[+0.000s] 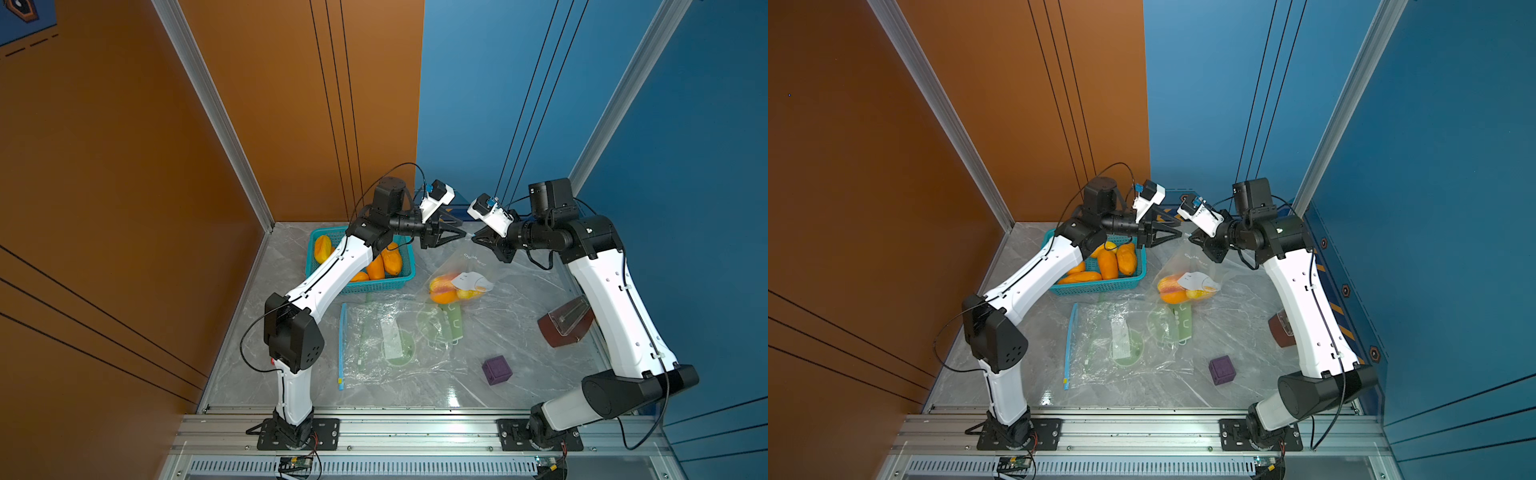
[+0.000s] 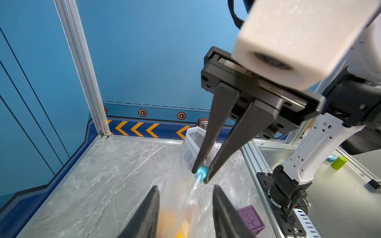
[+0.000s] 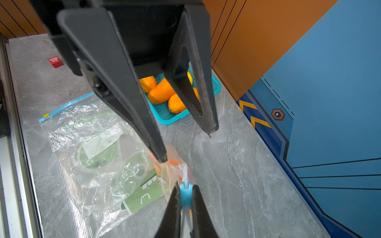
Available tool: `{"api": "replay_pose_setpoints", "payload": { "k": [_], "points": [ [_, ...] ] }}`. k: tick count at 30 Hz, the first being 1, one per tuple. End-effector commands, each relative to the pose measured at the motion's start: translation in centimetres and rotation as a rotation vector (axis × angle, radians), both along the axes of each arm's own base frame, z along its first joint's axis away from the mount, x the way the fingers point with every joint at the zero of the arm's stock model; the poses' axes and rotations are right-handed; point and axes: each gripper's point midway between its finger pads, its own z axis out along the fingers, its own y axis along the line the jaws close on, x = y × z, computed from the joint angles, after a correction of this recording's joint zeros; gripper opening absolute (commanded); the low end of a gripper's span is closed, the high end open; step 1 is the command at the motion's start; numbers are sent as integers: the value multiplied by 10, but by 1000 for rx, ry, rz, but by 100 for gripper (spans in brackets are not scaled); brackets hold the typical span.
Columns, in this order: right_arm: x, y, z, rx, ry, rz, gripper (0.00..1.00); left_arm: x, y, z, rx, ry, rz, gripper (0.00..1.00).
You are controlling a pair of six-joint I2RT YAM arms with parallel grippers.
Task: Place the mango in a zip-top bag and seal the zipper
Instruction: Zip the zipper on the zipper food storage bag.
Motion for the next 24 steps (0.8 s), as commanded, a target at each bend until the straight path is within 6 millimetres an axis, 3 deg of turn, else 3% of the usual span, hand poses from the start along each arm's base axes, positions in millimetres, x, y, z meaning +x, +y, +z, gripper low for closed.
{"api": "replay_pose_setpoints", "payload": {
  "k": [1,17,21,24],
  "points": [
    [-11,-1,1,1,12,12,0,-10,-3,-1,-11,18,-76,49],
    [-12,6,-3,-4,20,28,0,-6,-20,-14,-3,66,-101,45],
    [-12,6,-3,-6,20,30,0,-5,-21,-14,-3,70,-105,40],
    [-11,6,-4,-9,21,29,0,-6,-22,-13,-4,70,-107,31]
  ]
}}
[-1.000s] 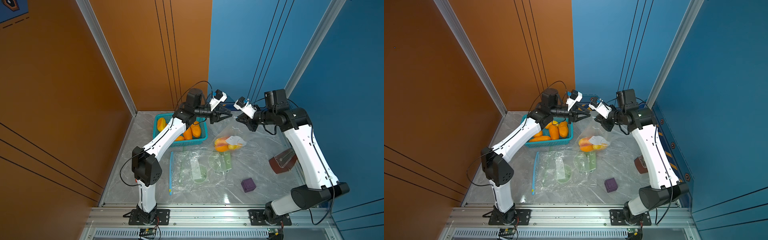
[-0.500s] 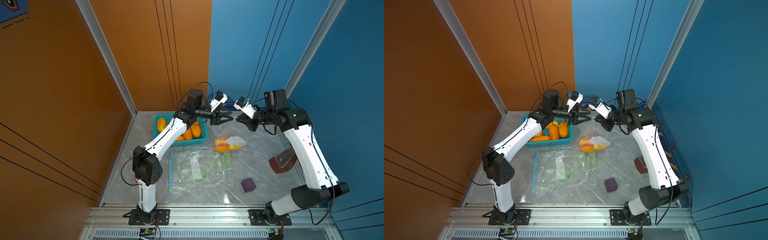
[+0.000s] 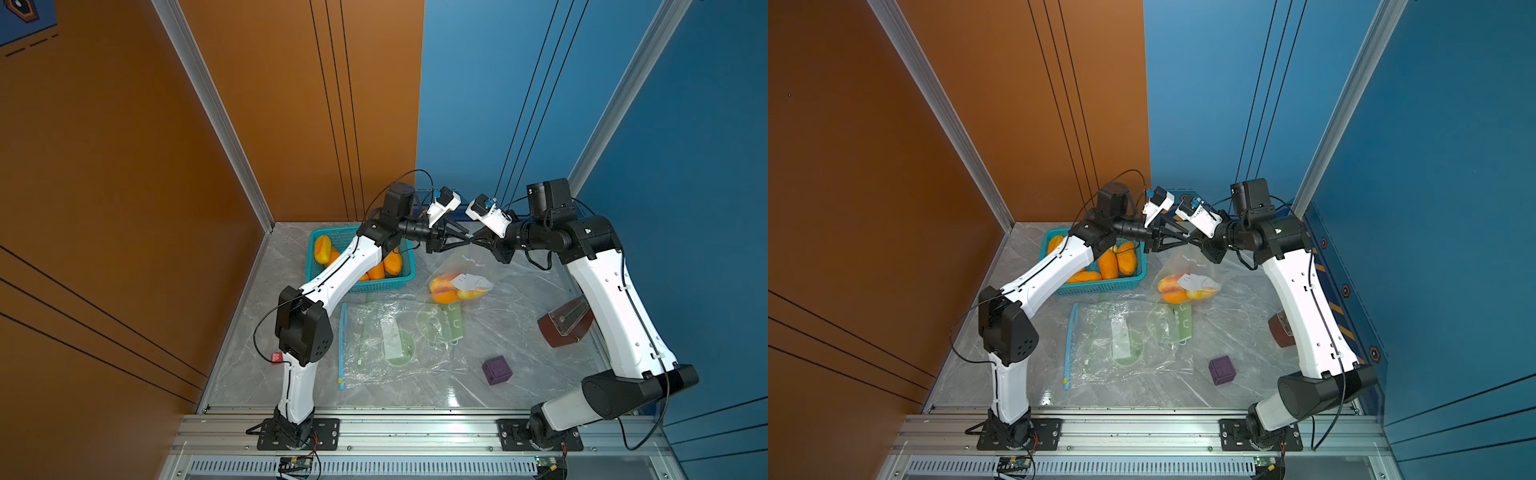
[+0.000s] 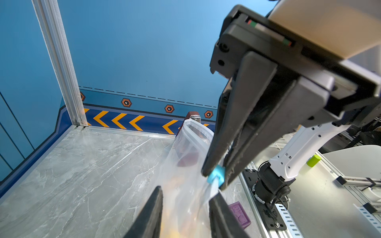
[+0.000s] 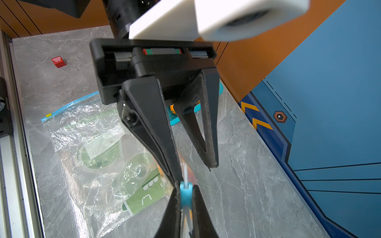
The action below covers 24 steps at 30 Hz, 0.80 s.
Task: Place the mango in a zip-top bag and seal the zipper
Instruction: Zip the zipper on the zipper food storage bag.
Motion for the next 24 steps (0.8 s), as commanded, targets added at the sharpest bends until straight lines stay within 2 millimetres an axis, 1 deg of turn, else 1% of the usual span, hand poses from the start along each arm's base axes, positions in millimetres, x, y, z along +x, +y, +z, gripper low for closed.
{"api": "replay_pose_setpoints", "payload": {
  "k": [1,6,9,11,13,16,18,24],
  "points": [
    [-9,1,-4,-9,22,15,0,-8,-3,15,-27,-20,-42,29],
    [-8,1,-5,-10,25,13,0,-9,-3,19,-33,-25,-44,27],
    [-8,1,-5,-12,23,12,0,-11,-2,22,-37,-32,-50,22],
    [-8,0,-5,-17,21,7,0,-10,-2,23,-38,-36,-48,13],
    [-8,-2,-6,-22,21,-1,0,-6,0,25,-35,-44,-15,1],
    [-8,-7,-6,-25,16,-11,0,3,4,28,-29,-58,47,0],
    [-10,-11,-5,-25,14,-23,0,6,5,30,-30,-66,66,0],
    [-11,-30,-6,-18,19,-76,0,14,7,31,-19,-85,129,0]
  ]
}}
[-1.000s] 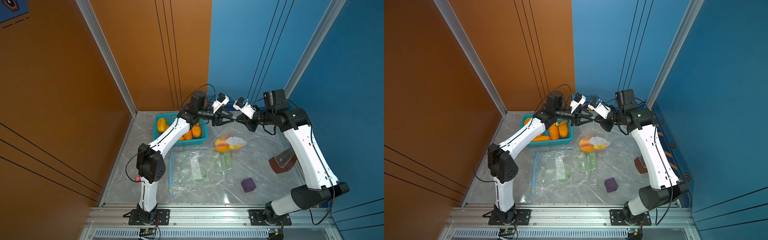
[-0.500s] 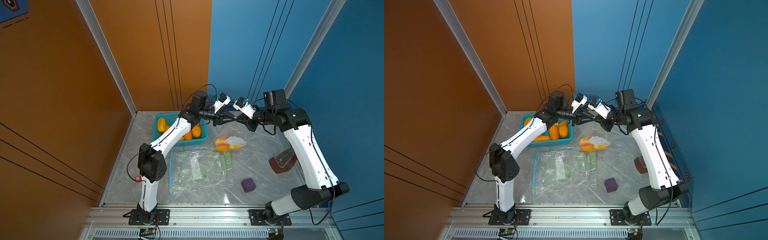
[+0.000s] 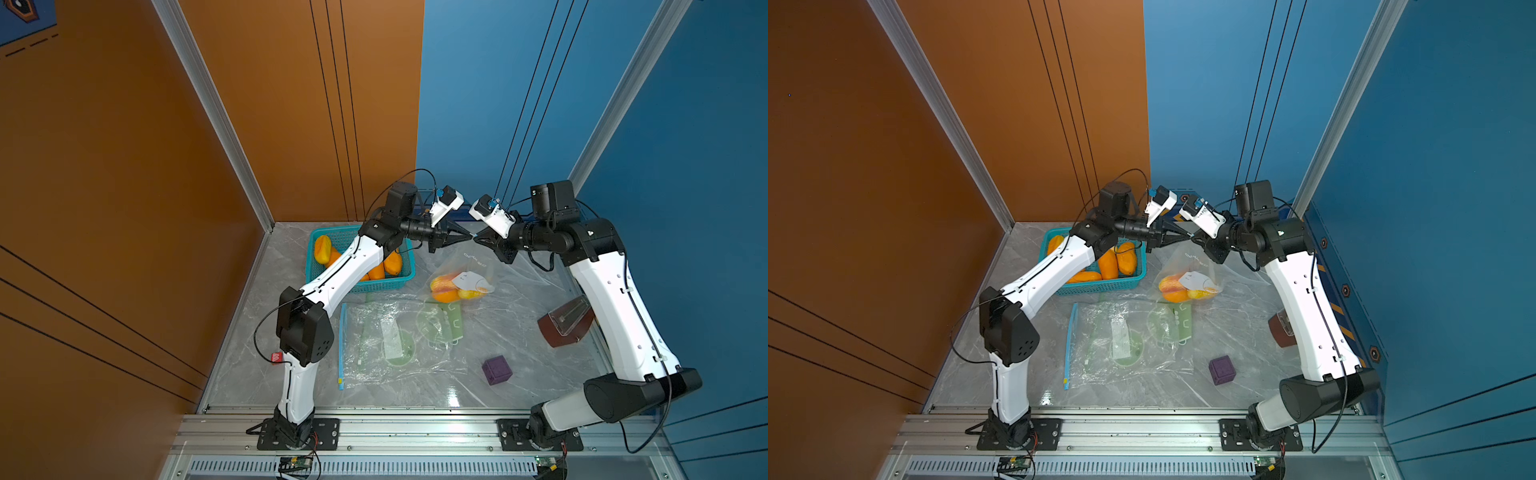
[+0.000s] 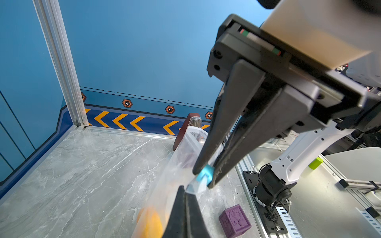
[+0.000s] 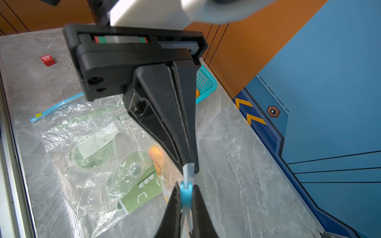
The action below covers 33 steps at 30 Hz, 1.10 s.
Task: Place the mango in a zip-top bag and seal the zipper
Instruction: Zip the zipper on the zipper food storage bag.
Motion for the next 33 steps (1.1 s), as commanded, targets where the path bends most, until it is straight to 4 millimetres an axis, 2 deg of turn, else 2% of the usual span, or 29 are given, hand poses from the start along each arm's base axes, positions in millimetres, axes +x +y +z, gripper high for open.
{"api": "replay_pose_setpoints", "payload": {
  "k": [1,7,13,20,21,23,25,28,33],
  "points": [
    [-15,-18,-3,-4,35,-38,0,14,12,28,-25,-85,106,0],
    [-19,-28,-4,28,39,-58,0,22,14,32,-57,-87,142,0],
    [-20,-18,-1,67,44,-19,0,10,10,34,-86,-62,63,0],
    [-16,-13,-5,54,47,-17,0,-1,15,36,-89,-88,24,0],
    [-16,-13,-5,53,45,-18,0,-4,16,36,-91,-83,5,8],
    [-15,-13,-5,52,43,-22,0,-8,20,36,-95,-66,-35,34],
    [-15,-13,-4,51,39,-22,0,-12,23,36,-97,-58,-60,45],
    [-16,-13,-2,54,36,-20,0,-12,25,38,-100,-64,-59,48],
    [-17,-9,-4,55,41,-8,0,-16,14,42,-110,-65,-99,46]
  ]
}}
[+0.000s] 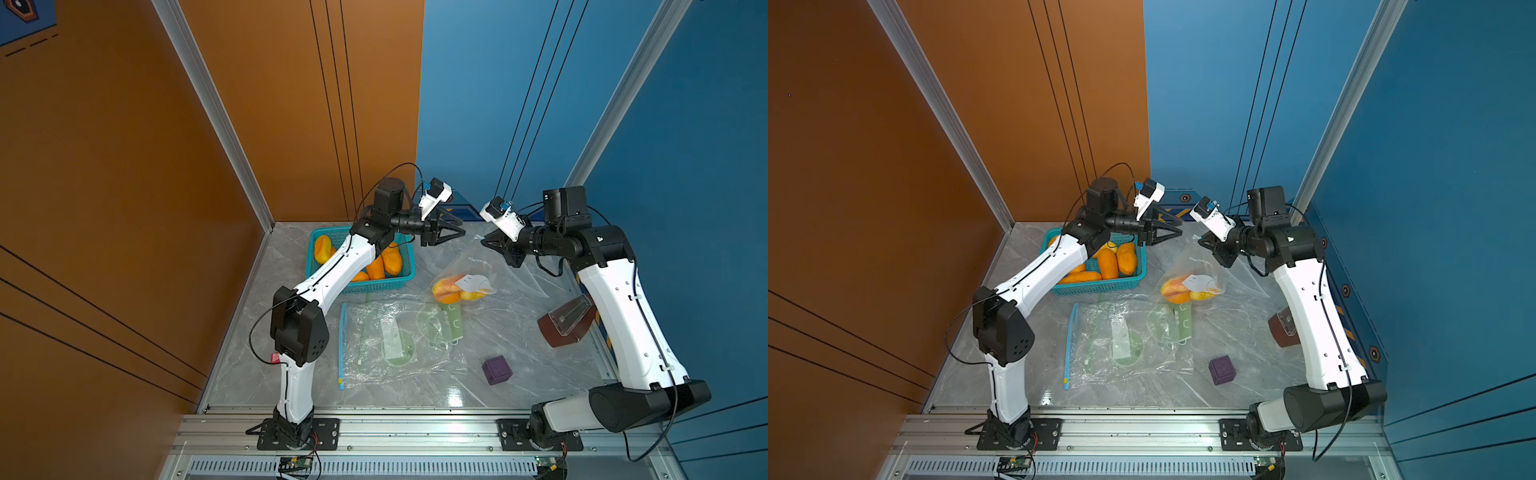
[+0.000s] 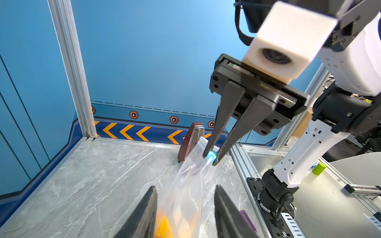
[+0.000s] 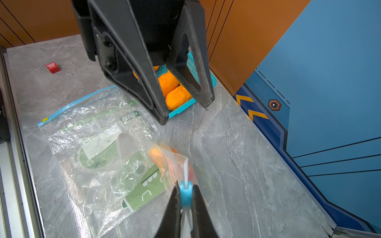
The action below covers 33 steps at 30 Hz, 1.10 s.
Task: Place the mango in a zip-top bag and seal the zipper
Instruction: Zip the zipper on the zipper food storage bag.
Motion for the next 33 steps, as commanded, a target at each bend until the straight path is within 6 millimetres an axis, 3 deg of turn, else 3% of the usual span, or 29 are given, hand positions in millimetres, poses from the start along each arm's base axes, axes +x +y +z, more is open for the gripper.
{"api": "replay_pose_setpoints", "payload": {
  "k": [1,10,16,28,33],
  "points": [
    [-10,1,-1,1,22,1,0,-22,-6,23,-38,-42,-86,46],
    [-11,4,-2,-1,23,12,0,-36,-25,12,-11,-13,-179,47],
    [-12,6,-2,-4,21,18,0,-30,-29,10,-2,-14,-157,45],
    [-11,7,-2,-7,21,17,0,-27,-31,2,8,11,-156,30],
    [-11,7,-1,-7,18,17,0,-26,-31,-2,15,22,-156,19]
  ]
}}
